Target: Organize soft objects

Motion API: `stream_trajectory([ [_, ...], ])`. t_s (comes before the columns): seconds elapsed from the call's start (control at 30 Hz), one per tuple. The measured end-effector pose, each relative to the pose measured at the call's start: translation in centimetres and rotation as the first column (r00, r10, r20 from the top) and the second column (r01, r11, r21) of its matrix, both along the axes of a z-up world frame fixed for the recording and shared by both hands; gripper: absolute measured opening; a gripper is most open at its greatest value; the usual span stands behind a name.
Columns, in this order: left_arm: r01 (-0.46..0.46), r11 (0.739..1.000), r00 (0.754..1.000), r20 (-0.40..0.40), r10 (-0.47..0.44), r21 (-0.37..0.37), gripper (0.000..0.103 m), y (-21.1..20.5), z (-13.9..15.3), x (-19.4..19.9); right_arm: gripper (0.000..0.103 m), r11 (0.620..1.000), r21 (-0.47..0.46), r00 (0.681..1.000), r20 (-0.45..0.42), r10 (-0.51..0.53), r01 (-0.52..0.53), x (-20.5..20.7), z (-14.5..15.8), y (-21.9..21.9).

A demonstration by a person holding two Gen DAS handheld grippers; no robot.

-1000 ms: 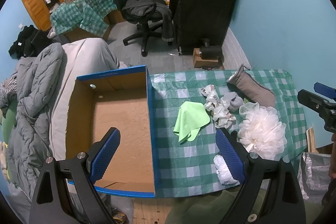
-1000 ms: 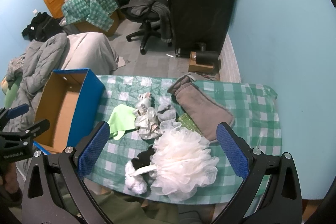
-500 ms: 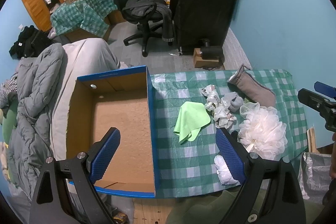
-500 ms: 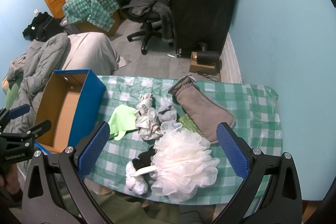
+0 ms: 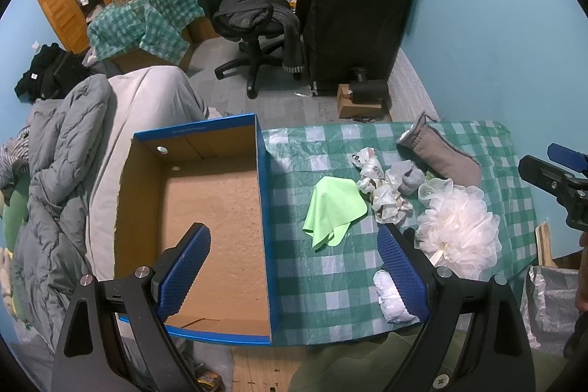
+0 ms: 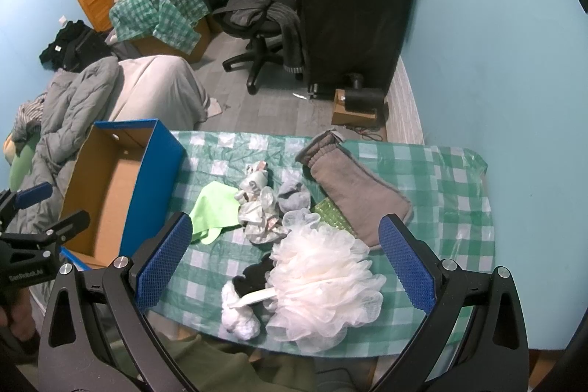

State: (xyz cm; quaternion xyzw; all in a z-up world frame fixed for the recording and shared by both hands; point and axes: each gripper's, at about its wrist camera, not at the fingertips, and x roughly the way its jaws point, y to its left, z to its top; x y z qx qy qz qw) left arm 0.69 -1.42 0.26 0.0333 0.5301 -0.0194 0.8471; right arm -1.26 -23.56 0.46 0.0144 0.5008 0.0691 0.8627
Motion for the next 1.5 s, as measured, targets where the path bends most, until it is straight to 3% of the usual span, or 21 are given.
stream_trajectory([
  [1.03,0.025,1.0,1.0,-0.012,-0.025,-0.019,0.093,-0.9,-0.5,-0.6,0.101,1.0,-0.002,1.0,-0.01,0.0,0.0,-0.2,-0.1,0.1],
  [1.23,0.011,0.997,0.999,-0.051,-0.015,-0.075,0.093,-0.4,-1.7,-0.2,0.101,1.0,0.017,0.999,-0.043,-0.014,0.014,-1.1,-1.9,-0.5],
  [1.5,0.053,0.999,0.996,-0.069,-0.053,-0.009,0.093,-1.1,-3.7,0.6,0.101,1.0,0.004,0.992,-0.127,-0.023,0.024,-1.5,-4.7,-2.3],
])
